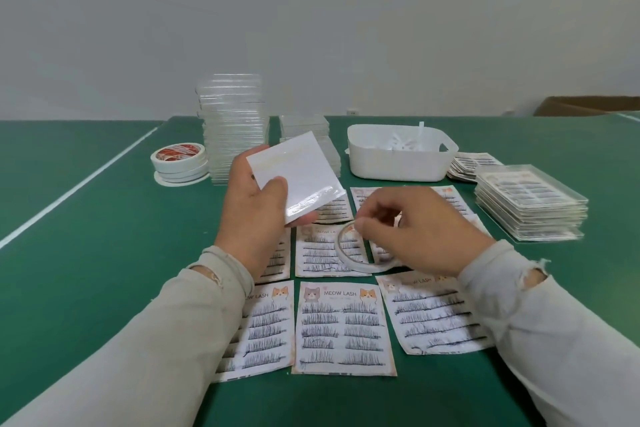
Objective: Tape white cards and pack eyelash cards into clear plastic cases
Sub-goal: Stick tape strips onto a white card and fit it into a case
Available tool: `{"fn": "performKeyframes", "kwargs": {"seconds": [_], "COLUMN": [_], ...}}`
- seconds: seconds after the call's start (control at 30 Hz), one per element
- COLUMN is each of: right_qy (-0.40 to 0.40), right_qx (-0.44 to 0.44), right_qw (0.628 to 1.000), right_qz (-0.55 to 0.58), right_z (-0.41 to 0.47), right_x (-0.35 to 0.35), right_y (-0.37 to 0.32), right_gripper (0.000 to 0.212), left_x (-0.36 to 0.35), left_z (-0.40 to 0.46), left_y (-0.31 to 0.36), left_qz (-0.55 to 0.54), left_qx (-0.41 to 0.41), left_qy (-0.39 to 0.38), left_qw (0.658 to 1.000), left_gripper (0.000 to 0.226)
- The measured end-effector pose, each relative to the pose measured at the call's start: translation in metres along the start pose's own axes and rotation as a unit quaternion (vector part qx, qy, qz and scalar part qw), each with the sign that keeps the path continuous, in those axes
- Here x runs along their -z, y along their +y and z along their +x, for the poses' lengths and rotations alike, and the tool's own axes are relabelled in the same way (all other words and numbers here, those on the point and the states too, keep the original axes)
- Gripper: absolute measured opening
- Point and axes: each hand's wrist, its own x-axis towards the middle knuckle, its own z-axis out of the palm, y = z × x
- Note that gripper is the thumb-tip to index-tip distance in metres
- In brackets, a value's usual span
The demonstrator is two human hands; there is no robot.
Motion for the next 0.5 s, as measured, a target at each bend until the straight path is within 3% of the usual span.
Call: {"fn": "performKeyframes", "kwargs": {"seconds": [0.27,0.37,0.5], "right_qy": [-0.152,-0.152,-0.1], "right_qx": [0.014,0.008,0.01], "right_qw": [0.975,0.978,0.994], "right_qz": [-0.161,-0.142,-0.033], "right_z": [-0.003,-0.004,-0.005], "right_x": [-0.003,-0.003,0.006], "right_y": [-0.011,-0.009,-0.008], "right_gripper": [0.012,0.009,0.007], "left_x": [-0.003,-0.004,-0.006], "left_z": [-0.001,-0.002,-0.003], "left_y": [0.001,0.001,0.001], "left_qz": [-0.002,0.001,-0.002], "left_qx": [0.005,0.004,-0.003], "left_qy": [0.002,0.011,0.015], "left_qw": [1.0,1.0,1.0], "left_gripper": [0.053,0.053,0.054]}}
